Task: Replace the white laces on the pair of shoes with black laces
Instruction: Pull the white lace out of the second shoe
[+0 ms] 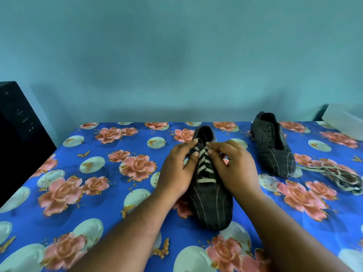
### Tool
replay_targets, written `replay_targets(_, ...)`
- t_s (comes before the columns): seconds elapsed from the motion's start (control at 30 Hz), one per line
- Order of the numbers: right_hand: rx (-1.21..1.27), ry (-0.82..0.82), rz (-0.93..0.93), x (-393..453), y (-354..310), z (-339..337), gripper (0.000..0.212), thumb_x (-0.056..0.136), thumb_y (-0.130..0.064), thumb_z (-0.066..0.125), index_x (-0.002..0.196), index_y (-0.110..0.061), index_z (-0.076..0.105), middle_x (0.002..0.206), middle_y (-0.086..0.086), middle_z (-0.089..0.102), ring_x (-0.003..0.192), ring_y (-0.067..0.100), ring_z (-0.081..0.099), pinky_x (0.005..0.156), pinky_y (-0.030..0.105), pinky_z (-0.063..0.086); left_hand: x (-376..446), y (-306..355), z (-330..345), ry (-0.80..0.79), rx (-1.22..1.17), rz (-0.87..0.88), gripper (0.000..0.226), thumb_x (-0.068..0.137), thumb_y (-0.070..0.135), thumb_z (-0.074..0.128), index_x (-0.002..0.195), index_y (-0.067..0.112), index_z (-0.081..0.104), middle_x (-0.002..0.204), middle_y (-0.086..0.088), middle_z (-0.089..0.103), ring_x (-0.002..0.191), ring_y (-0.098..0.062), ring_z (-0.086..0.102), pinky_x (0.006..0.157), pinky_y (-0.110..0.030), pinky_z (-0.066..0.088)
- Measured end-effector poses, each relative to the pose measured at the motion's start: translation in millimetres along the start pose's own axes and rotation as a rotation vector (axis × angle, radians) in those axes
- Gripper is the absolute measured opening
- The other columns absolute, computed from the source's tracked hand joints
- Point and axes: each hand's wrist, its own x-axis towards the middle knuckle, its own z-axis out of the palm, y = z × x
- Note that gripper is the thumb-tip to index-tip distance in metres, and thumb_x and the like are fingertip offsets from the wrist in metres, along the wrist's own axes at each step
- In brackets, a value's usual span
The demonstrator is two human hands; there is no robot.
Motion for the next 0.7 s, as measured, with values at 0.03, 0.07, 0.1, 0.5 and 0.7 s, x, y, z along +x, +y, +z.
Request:
replay_targets(0.03, -0.03, 0.019, -0.022, -1, -1, 0, 0.014, 0.095, -0.028, 0.07, 0.107, -0.028, 0.076, 0.094, -0.007, 0.069, 0.091, 0.015, 0.062, 0.077, 0.036, 0.052, 0, -2, 0, 0.018, 0.029, 0.023, 0.034, 0.101, 0.029, 0.061, 0.135, 0.026, 0.064, 0.125, 0.012, 0.061, 0.118, -0.011, 0.061, 0.102, -0.029, 0.048)
replay_targets(0.07, -0.05, 0.03, -0.026, -1, -2, 0, 0.012, 0.094, -0.027, 0.07, 0.105, -0.027, 0.076, 0.094, -0.008, 0.069, 0.092, 0.017, 0.063, 0.077, 0.037, 0.052, 1, -5, 0, 0.037, 0.064, 0.036, 0.033, 0.099, 0.035, 0.06, 0.131, 0.026, 0.066, 0.124, 0.01, 0.063, 0.113, -0.012, 0.063, 0.098, -0.033, 0.05)
replay_targets(0.1, -0.048, 0.029, -0.011, -2, -3, 0, 0.01, 0.095, -0.026, 0.069, 0.103, -0.027, 0.074, 0.094, -0.009, 0.069, 0.092, 0.017, 0.063, 0.078, 0.036, 0.052, 2, -7, -1, 0.061, 0.104, 0.04, 0.034, 0.097, 0.043, 0.057, 0.125, 0.027, 0.067, 0.122, 0.009, 0.064, 0.109, -0.014, 0.064, 0.094, -0.037, 0.052)
replay_targets(0.5, 0.704, -0.162, 0.457, 2, 7, -27, 0.082, 0.085, -0.076, 0.059, 0.087, 0.006, 0.052, 0.067, 0.001, 0.046, 0.063, 0.014, 0.044, 0.058, 0.025, 0.042, 18, -16, -17, 0.342, -0.003, 0.005, 0.054, 0.094, 0.062, 0.049, 0.052, 0.029, 0.04, 0.058, 0.003, 0.038, 0.064, -0.026, 0.042, 0.062, -0.049, 0.041)
replay_targets(0.7, 1.241, 0.092, 0.591, 16, 10, -45, 0.057, 0.078, -0.068, 0.06, 0.055, -0.019, 0.044, 0.065, 0.001, 0.052, 0.063, 0.015, 0.06, 0.077, 0.041, 0.041, 16, -6, -38, 0.532, -0.356, -0.219, 0.04, 0.094, 0.042, 0.057, 0.062, 0.022, 0.07, 0.045, 0.008, 0.048, 0.046, -0.012, 0.04, 0.055, -0.034, 0.036)
